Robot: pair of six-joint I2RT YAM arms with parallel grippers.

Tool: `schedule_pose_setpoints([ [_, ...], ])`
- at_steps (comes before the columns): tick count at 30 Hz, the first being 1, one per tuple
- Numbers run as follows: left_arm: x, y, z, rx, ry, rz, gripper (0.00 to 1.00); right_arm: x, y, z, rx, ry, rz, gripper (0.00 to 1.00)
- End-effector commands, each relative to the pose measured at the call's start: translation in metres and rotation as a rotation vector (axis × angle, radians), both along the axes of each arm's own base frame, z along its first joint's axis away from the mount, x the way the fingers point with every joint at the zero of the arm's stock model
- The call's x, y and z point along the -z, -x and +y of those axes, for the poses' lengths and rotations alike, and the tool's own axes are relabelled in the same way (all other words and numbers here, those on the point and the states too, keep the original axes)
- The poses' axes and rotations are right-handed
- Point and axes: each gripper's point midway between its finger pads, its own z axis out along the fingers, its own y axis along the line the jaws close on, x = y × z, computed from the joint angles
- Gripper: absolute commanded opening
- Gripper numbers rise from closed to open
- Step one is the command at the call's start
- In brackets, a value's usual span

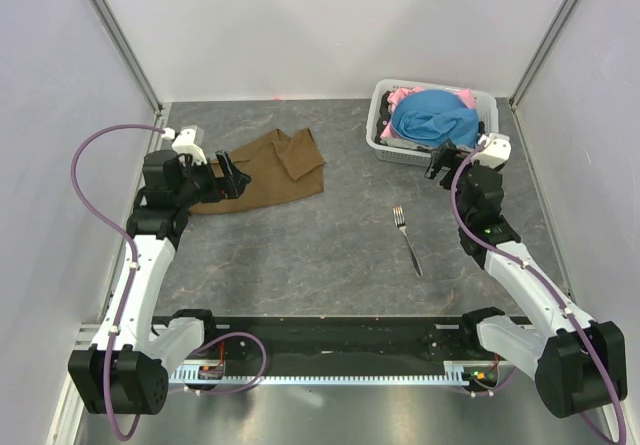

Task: Fold the napkin, place the utensils inside, and roll it up
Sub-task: Move the napkin to the centre of the board

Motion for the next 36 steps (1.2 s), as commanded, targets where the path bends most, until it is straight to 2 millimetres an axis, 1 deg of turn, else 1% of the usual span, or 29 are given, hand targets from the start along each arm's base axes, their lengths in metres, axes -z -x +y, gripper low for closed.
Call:
schedule_pose_setpoints([
  [1, -0.010, 0.000, 0.001, 0.014, -0.016, -0.021, 0.94, -0.025, -0.007, 0.014, -0.057, 0.012, -0.044, 0.94],
  [6, -0.007, 0.002, 0.001, 0.018, -0.019, -0.012, 0.94, -0.025, -0.013, 0.033, -0.121, 0.066, -0.019, 0.94],
  [8, -0.004, 0.002, 0.002, 0.010, -0.024, -0.003, 0.94, -0.029, -0.015, 0.046, -0.155, 0.099, -0.017, 0.94],
  [9, -0.002, 0.002, 0.004, -0.001, -0.029, 0.002, 0.94, -0.025, -0.017, 0.054, -0.172, 0.114, -0.003, 0.94],
  [11, 0.002, 0.002, 0.007, -0.015, -0.038, 0.018, 0.94, -0.032, -0.019, 0.073, -0.212, 0.130, -0.006, 0.94],
  [12, 0.002, 0.001, 0.010, -0.029, -0.047, 0.020, 0.94, -0.025, -0.023, 0.082, -0.235, 0.146, 0.014, 0.94],
  [13, 0.004, 0.001, 0.011, -0.037, -0.052, 0.026, 0.94, -0.033, -0.024, 0.098, -0.270, 0.141, 0.002, 0.94],
  [14, 0.005, 0.001, 0.013, -0.048, -0.058, 0.028, 0.94, -0.033, -0.026, 0.109, -0.295, 0.139, 0.006, 0.94],
  [15, 0.005, 0.000, 0.016, -0.064, -0.061, 0.029, 0.94, -0.021, -0.031, 0.122, -0.321, 0.144, 0.035, 0.94],
  [16, 0.004, 0.001, 0.016, -0.070, -0.059, 0.026, 0.94, -0.029, -0.032, 0.143, -0.375, 0.140, 0.021, 0.93],
  [17, 0.005, 0.001, 0.017, -0.079, -0.059, 0.031, 0.94, -0.026, -0.035, 0.155, -0.402, 0.145, 0.033, 0.94],
  [18, 0.004, 0.001, 0.017, -0.081, -0.052, 0.031, 0.94, -0.007, -0.042, 0.169, -0.423, 0.162, 0.085, 0.93],
  [19, 0.004, 0.000, 0.016, -0.080, -0.050, 0.032, 0.94, -0.014, -0.044, 0.185, -0.450, 0.157, 0.095, 0.93],
  [20, 0.004, 0.000, 0.016, -0.079, -0.044, 0.035, 0.93, 0.008, -0.051, 0.197, -0.467, 0.172, 0.154, 0.92],
  [21, 0.004, 0.000, 0.015, -0.080, -0.040, 0.038, 0.93, 0.012, -0.051, 0.212, -0.499, 0.178, 0.171, 0.91],
  [22, 0.005, 0.001, 0.015, -0.078, -0.037, 0.041, 0.93, 0.006, -0.055, 0.222, -0.520, 0.185, 0.181, 0.90],
  [23, 0.004, 0.001, 0.014, -0.073, -0.034, 0.040, 0.93, 0.026, -0.058, 0.234, -0.537, 0.204, 0.227, 0.90],
  [24, 0.005, 0.001, 0.014, -0.073, -0.033, 0.043, 0.93, 0.032, -0.058, 0.246, -0.558, 0.211, 0.242, 0.90],
  [25, 0.006, 0.001, 0.014, -0.073, -0.033, 0.045, 0.93, 0.027, -0.063, 0.255, -0.571, 0.211, 0.238, 0.90],
  [26, 0.007, 0.000, 0.015, -0.080, -0.037, 0.048, 0.93, 0.048, -0.067, 0.267, -0.591, 0.219, 0.280, 0.90],
  [27, 0.008, -0.001, 0.015, -0.082, -0.040, 0.052, 0.93, 0.058, -0.067, 0.274, -0.603, 0.227, 0.310, 0.90],
  [28, 0.010, -0.001, 0.016, -0.082, -0.042, 0.059, 0.92, 0.055, -0.073, 0.282, -0.601, 0.207, 0.317, 0.89],
  [29, 0.012, -0.001, 0.017, -0.087, -0.047, 0.068, 0.92, 0.077, -0.077, 0.288, -0.602, 0.211, 0.361, 0.89],
  [30, 0.012, -0.002, 0.017, -0.089, -0.050, 0.069, 0.92, 0.075, -0.083, 0.293, -0.598, 0.196, 0.359, 0.88],
  [31, 0.014, -0.001, 0.018, -0.091, -0.053, 0.073, 0.92, 0.081, -0.086, 0.296, -0.592, 0.184, 0.369, 0.88],
  [32, 0.013, -0.002, 0.019, -0.091, -0.059, 0.071, 0.92, 0.100, -0.090, 0.299, -0.582, 0.181, 0.402, 0.87],
  [34, 0.014, 0.000, 0.016, -0.073, -0.056, 0.072, 0.91, 0.102, -0.099, 0.305, -0.565, 0.167, 0.401, 0.86],
  [35, 0.013, 0.000, 0.014, -0.057, -0.051, 0.071, 0.91, 0.118, -0.102, 0.308, -0.560, 0.169, 0.426, 0.85],
  [36, 0.014, 0.000, 0.013, -0.053, -0.049, 0.074, 0.91, 0.117, -0.108, 0.311, -0.552, 0.163, 0.424, 0.84],
])
